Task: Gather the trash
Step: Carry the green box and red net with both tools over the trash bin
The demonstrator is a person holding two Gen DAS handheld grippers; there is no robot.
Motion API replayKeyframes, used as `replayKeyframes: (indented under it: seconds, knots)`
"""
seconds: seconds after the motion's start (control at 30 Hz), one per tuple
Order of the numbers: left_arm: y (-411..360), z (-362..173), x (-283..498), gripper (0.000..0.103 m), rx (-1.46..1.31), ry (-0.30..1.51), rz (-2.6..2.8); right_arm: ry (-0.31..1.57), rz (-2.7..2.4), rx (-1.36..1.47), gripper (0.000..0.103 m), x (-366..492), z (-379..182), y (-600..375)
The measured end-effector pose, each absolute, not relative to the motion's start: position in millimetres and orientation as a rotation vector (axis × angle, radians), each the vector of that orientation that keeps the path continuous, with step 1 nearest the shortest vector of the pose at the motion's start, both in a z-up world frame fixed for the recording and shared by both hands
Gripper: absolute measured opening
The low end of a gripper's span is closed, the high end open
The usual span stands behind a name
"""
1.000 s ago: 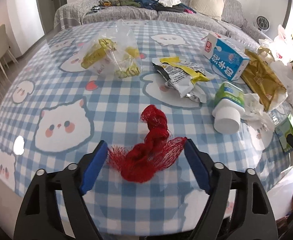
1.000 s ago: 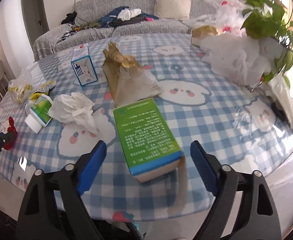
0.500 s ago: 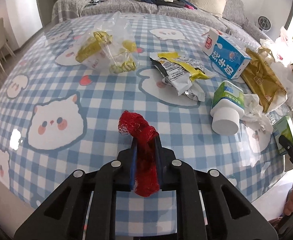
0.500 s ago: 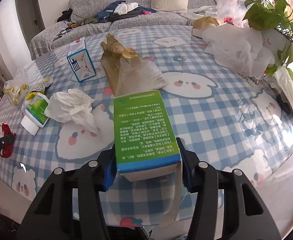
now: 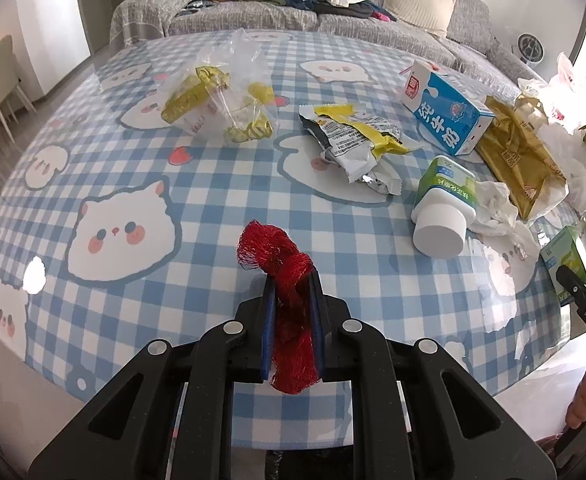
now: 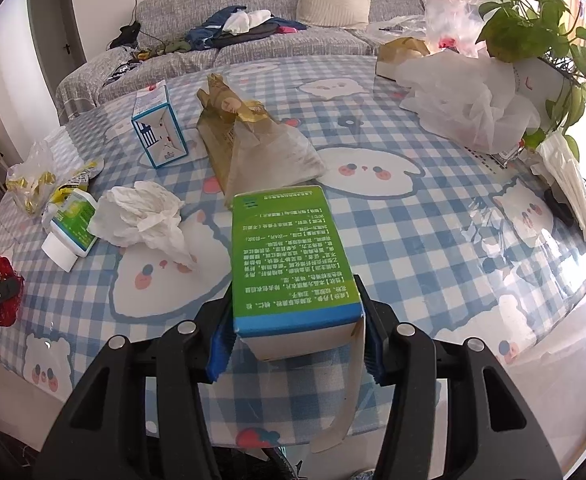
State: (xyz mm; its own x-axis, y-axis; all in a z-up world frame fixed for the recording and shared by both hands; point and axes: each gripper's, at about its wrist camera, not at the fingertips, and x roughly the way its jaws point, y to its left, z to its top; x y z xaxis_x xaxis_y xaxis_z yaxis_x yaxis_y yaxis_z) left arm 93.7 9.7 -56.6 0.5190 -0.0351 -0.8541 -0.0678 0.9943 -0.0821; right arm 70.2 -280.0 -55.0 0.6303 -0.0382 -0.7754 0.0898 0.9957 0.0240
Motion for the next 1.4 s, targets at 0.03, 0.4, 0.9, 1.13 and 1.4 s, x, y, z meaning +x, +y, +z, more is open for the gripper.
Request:
replayKeyframes:
  seconds: [0.03,0.4,0.9,1.13,1.4]
  knots:
    - [9,-56,92,0.014,-0.110,1.025,0.018,0.885,-0.072,0.062,0.048,70,-54,-280]
    - [0,-44,67,0.014,-0.098,1.012,0.002,0.857,-0.076,0.046,0.046,51,-42,-275]
    - [3,-33,28,0.014,-0.092,0.996,-0.004,0.826,-0.077,0.041,0.046,11,-28,-268]
    - [9,-31,0,0.014,-0.094,0.986,-0.002,0.805,-0.057,0.037,0.046,-12,-24,-256]
    - [19,-36,-44,0.014,-0.101,0.985,0.004,0.779,-0.004,0.018,0.046,-46,-22,-228]
